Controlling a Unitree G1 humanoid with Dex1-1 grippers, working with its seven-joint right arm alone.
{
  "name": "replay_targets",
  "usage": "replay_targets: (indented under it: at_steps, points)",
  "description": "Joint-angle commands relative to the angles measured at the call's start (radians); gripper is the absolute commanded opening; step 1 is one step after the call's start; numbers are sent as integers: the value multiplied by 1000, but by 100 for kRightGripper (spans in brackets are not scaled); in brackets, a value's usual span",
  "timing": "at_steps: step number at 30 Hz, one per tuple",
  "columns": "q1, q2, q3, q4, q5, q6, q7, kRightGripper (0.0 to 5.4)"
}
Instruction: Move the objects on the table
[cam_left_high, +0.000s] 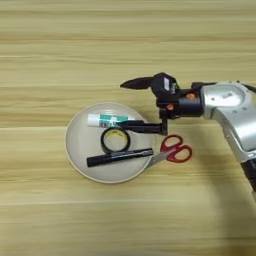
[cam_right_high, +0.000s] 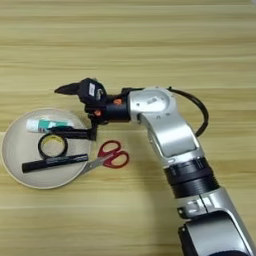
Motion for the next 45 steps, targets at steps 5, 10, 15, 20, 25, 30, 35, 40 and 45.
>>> replay_targets:
  at_steps: [5,10,15,20,25,30,35,40,45]
  points:
    - [-57,-77,-133,-40,76,-20,-33,536]
    - [-38,-103,-187,-34,104,-30,-38,536]
    - [-17,-123,-225,-6,114,-88,-21,536]
    - [11,-147,-253,36,125,-166,11,536]
    - [10,-153,-273,184,152,-260,91,536]
    - [3,-175,-236,329,136,-265,191,536]
    - [-4,-180,-196,419,72,-315,208,536]
    - [2,-187,-175,458,41,-331,225,536]
    - [23,-206,-148,461,-9,-360,230,536]
